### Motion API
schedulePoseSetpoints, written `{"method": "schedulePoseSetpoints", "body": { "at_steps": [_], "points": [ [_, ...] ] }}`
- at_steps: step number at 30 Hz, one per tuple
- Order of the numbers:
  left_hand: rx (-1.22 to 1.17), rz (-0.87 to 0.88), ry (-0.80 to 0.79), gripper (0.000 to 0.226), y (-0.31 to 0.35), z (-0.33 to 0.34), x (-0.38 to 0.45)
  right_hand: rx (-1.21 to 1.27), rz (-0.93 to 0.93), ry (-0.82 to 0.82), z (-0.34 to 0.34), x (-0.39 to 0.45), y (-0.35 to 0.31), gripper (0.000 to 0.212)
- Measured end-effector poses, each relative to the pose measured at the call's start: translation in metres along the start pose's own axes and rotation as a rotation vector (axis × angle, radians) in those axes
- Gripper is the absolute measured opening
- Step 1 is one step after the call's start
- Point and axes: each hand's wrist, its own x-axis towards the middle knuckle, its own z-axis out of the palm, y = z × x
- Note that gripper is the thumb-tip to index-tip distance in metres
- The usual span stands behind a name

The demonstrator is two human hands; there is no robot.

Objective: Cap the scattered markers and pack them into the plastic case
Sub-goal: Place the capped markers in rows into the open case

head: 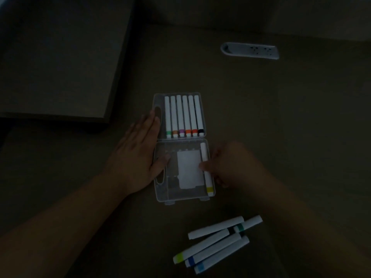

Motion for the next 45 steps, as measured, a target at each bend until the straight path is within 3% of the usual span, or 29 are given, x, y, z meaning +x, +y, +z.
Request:
{"method": "schedulePoseSetpoints", "body": {
  "at_steps": [7,18,22,28,32,45],
  "points": [
    [-0.013,-0.003,-0.021,0.093,0.000,-0.002,0.000,0.052,0.026,-0.091,-0.008,0.001,0.002,0.016],
    [0.000,-0.001,-0.011,0.091,0.001,-0.001,0.001,0.030,-0.029,-0.028,-0.010,-0.012,0.009,0.015],
    [-0.007,0.011,0.010,0.089,0.000,-0.001,0.000,-0.117,-0.150,0.099,-0.019,-0.042,0.027,0.012],
    [-0.002,0.015,0.035,0.088,-0.001,0.002,0.001,-0.307,-0.212,-0.132,0.001,-0.080,0.053,0.022],
    [0.019,0.020,0.044,0.086,0.000,0.002,0.001,-0.600,-0.354,-0.108,0.020,-0.073,0.066,0.022],
    [0.025,-0.007,0.039,0.088,0.004,0.001,-0.001,-0.634,-0.531,-0.014,0.011,-0.061,0.069,0.018]
  ]
}}
